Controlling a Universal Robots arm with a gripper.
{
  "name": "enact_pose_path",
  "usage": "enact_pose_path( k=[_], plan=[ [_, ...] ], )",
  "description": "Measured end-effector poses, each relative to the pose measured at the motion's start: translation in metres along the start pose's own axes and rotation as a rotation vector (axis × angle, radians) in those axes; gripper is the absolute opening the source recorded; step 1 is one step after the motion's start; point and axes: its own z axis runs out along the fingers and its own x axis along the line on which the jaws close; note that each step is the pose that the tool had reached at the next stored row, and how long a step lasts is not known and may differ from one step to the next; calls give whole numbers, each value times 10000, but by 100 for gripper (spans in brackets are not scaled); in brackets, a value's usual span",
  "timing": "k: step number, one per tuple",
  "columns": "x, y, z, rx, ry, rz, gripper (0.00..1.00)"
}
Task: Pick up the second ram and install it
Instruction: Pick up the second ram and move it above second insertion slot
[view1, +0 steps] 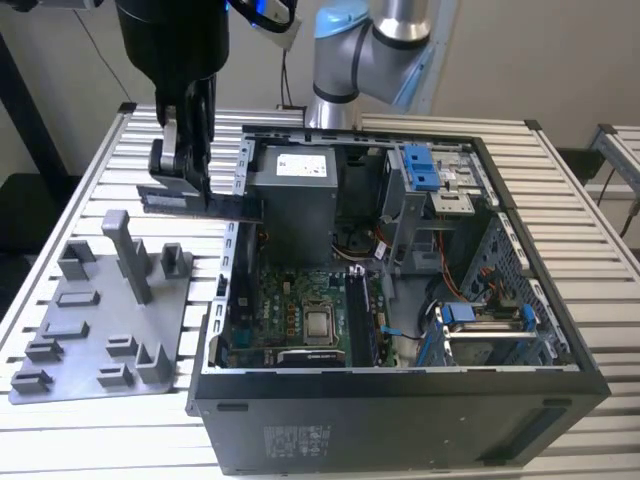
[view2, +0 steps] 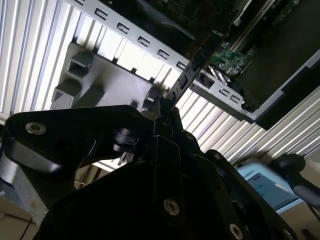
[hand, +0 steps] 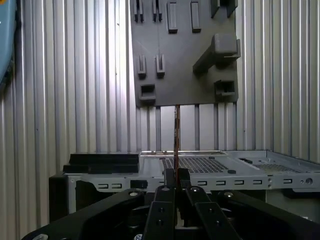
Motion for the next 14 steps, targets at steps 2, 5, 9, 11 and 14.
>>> enact_pose_path(
  k=[2,5,9,11,14],
  plan=[
    [-3,-83,-7,-36,0,1,14],
    [-7,-203,-17,-85,1,5,14],
    [-10,-337,-30,-125,4,7,14],
    [-13,-394,-34,-138,3,8,14],
    [-15,-488,-43,-164,4,10,14]
  ],
)
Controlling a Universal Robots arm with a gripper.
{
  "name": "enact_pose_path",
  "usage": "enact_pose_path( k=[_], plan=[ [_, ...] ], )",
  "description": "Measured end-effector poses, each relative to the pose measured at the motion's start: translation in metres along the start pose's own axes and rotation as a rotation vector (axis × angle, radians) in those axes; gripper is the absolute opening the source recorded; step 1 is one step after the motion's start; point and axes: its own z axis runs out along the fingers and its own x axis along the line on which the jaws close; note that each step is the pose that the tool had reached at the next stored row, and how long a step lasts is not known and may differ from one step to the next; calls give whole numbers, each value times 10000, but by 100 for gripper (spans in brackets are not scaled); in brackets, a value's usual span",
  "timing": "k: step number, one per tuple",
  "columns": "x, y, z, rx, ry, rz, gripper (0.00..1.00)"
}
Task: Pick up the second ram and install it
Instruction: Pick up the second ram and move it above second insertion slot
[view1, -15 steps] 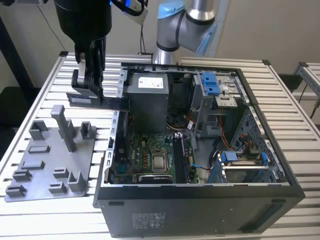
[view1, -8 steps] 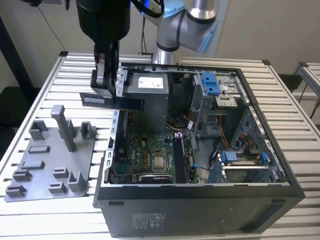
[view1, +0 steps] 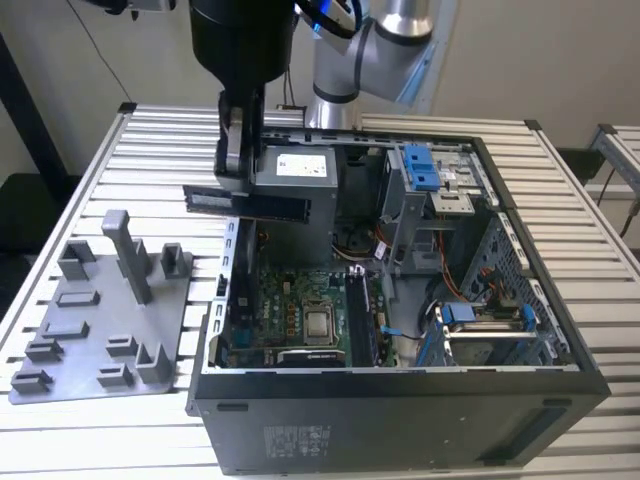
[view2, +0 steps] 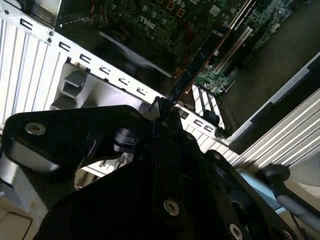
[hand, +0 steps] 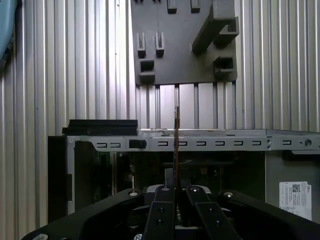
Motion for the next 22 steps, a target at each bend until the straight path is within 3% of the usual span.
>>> enact_pose_path(
  k=[7,14,22],
  plan=[
    [-7,-218,-23,-77,1,4,14],
    [-17,-530,-56,-252,6,15,14],
    [-28,-857,-88,-301,8,17,14]
  ],
)
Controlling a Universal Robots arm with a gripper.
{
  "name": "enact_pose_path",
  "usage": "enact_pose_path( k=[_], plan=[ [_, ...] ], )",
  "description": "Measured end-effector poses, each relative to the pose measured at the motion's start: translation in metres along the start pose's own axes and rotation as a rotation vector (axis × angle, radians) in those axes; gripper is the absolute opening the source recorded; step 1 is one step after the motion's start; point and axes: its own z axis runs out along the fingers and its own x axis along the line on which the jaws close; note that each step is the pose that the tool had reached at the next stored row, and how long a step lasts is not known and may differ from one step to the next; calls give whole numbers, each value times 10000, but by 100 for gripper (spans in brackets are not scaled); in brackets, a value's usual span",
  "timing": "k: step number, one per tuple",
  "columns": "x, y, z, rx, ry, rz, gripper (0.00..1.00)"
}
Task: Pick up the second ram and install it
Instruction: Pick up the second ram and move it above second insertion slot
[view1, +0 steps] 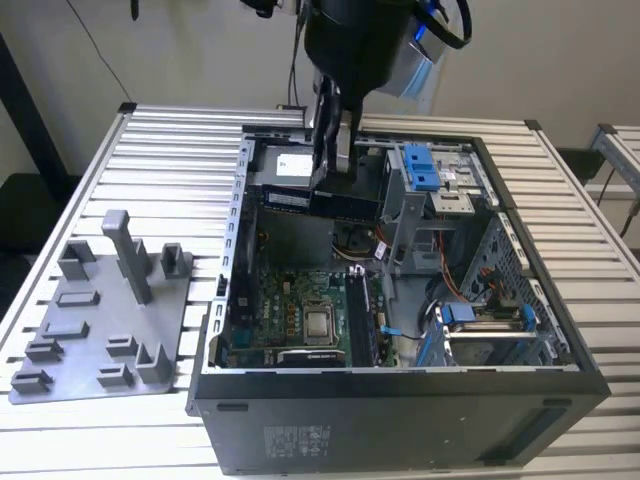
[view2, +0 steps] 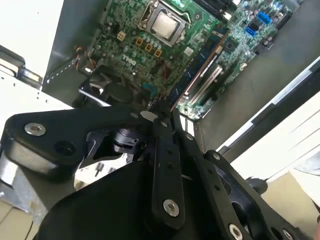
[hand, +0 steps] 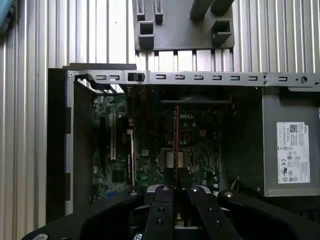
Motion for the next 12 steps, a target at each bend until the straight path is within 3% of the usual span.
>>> enact_pose_path(
  k=[2,4,12],
  plan=[
    [-4,-87,-6,6,-1,0,14],
    [-6,-138,-8,75,-3,-5,14],
    [-10,-253,-15,759,-33,-48,14]
  ],
)
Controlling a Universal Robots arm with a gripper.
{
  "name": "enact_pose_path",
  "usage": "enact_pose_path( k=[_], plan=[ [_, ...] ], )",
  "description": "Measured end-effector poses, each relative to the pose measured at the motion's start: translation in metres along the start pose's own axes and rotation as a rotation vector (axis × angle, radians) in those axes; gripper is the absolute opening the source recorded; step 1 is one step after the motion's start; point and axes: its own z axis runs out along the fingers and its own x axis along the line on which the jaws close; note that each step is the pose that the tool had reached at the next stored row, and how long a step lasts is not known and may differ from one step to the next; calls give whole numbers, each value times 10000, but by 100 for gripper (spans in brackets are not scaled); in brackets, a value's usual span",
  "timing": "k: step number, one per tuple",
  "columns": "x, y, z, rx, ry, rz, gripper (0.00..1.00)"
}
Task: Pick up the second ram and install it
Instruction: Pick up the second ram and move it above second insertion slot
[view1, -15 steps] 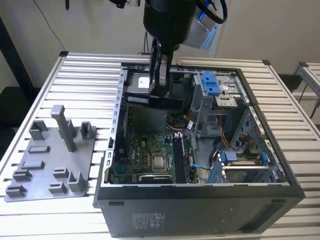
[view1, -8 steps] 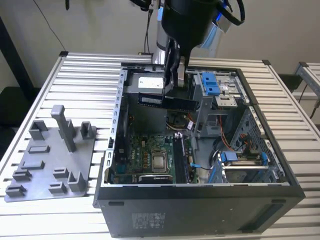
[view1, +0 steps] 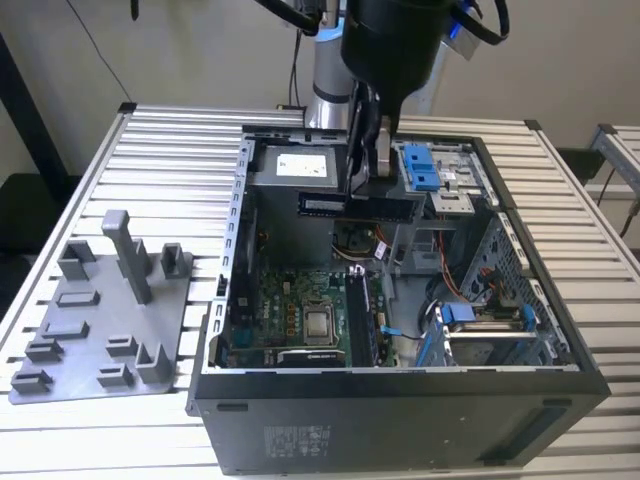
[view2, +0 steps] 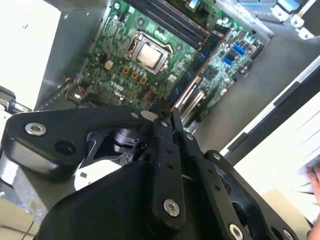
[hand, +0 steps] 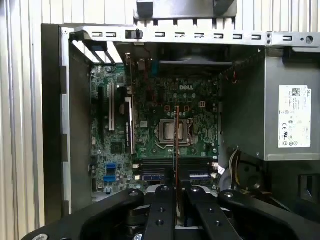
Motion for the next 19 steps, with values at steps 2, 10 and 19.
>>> enact_pose_path(
  k=[2,10,19],
  plan=[
    [0,-19,4,122,-4,-6,14],
    [-9,-331,-10,123,-5,-7,14],
    [-48,-390,-13,121,-1,-8,14]
  ],
)
